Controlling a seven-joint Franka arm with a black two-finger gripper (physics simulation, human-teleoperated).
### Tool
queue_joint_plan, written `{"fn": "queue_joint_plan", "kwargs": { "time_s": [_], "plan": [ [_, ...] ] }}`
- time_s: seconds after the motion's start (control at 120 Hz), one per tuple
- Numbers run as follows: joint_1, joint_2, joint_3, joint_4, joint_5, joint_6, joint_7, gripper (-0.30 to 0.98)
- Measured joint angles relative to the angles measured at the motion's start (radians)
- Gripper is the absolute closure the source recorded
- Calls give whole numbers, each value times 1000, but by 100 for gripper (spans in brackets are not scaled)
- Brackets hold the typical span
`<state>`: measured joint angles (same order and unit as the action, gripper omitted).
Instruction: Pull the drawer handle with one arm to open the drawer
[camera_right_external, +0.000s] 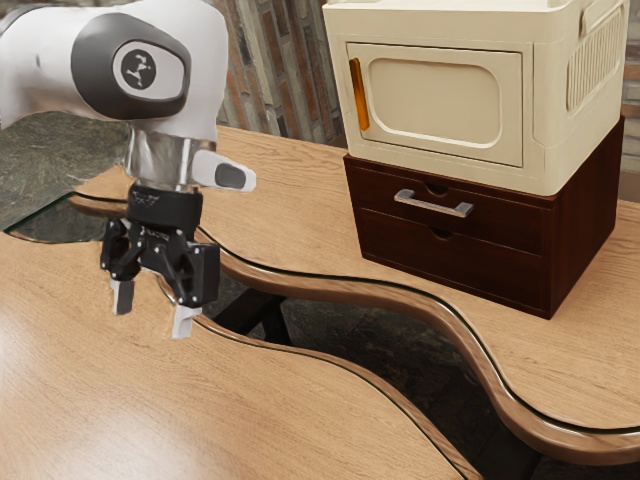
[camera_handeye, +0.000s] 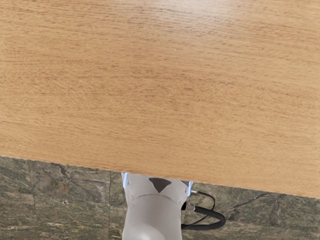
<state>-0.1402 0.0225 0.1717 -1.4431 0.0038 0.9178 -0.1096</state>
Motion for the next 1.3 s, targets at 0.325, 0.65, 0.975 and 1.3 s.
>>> {"fn": "queue_joint_plan", "kwargs": {
  "time_s": [0.325,0.65,0.975,1.3],
  "plan": [
    [161,-4,-4,-6,10,384,-104,0],
    [304,14,-61,165,-12,454,-409,0],
    [-7,140,-63,141,-69,689,-802,0],
    [-15,223,-63,142,-98,916,-1067,0]
  ]
}}
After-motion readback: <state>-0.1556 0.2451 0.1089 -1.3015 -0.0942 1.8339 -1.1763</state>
